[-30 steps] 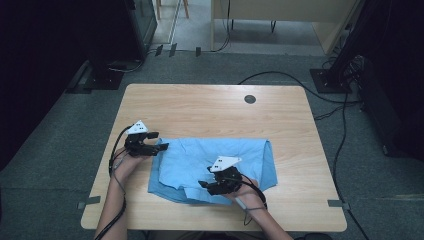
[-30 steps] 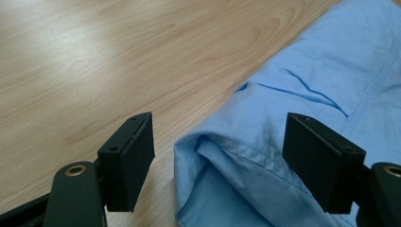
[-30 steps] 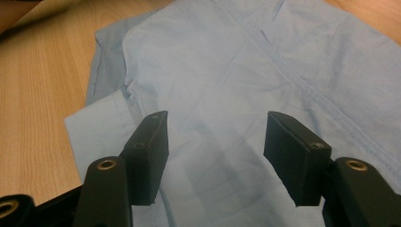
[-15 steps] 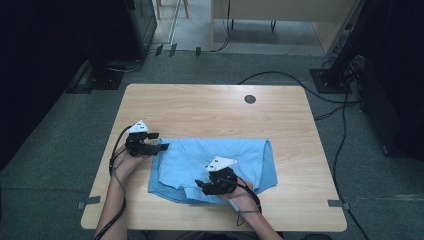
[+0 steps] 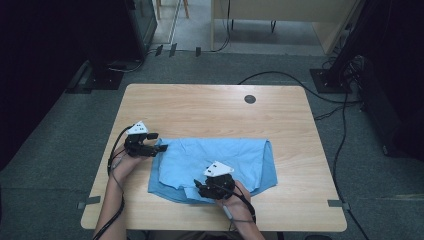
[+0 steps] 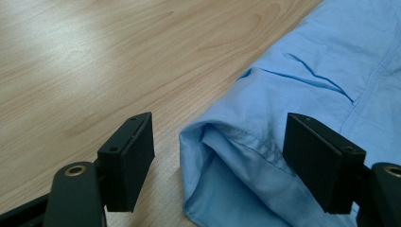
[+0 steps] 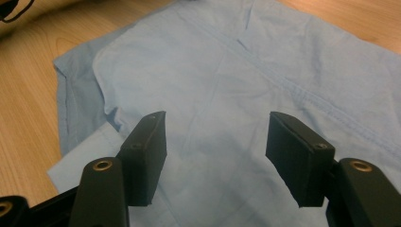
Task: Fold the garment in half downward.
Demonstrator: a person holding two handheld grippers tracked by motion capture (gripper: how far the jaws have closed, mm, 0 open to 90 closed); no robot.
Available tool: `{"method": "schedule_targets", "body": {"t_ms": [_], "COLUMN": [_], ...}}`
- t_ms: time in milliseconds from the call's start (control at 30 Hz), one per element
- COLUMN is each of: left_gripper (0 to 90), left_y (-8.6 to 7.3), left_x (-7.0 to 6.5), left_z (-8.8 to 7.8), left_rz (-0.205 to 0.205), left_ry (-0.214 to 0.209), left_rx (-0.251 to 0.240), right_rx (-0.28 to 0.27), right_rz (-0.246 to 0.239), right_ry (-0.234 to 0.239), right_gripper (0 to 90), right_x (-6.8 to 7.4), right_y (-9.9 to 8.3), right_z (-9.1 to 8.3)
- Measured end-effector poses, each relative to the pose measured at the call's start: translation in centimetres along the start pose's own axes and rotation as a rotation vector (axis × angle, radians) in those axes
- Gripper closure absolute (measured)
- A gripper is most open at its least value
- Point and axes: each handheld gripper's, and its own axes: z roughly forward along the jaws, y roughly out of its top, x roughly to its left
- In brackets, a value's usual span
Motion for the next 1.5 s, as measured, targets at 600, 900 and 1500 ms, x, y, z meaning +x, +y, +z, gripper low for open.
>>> {"method": "schedule_targets", "body": {"t_ms": [600,900,1500], "left_gripper": [26.4,26.3,24.0], "left_y": [-0.1,-0.3,-0.3], "left_x": [-0.1,-0.2,-0.1], "left_z": [0.6,0.8,0.9], "left_rz": [0.035,0.064,0.056], "left_ry": [-0.005,0.013,0.020], "left_rx": [0.016,0.044,0.077], "right_rx": [-0.003,-0.007,0.001], "right_rz": [-0.051,-0.072,-0.103], "right_ry": [-0.011,-0.016,-0.026], "right_gripper": [47.5,45.1,39.4], "right_x": [1.9,2.6,3.9], "right_y": [1.0,1.3,1.9], "right_z": [1.5,1.7,2.3]}}
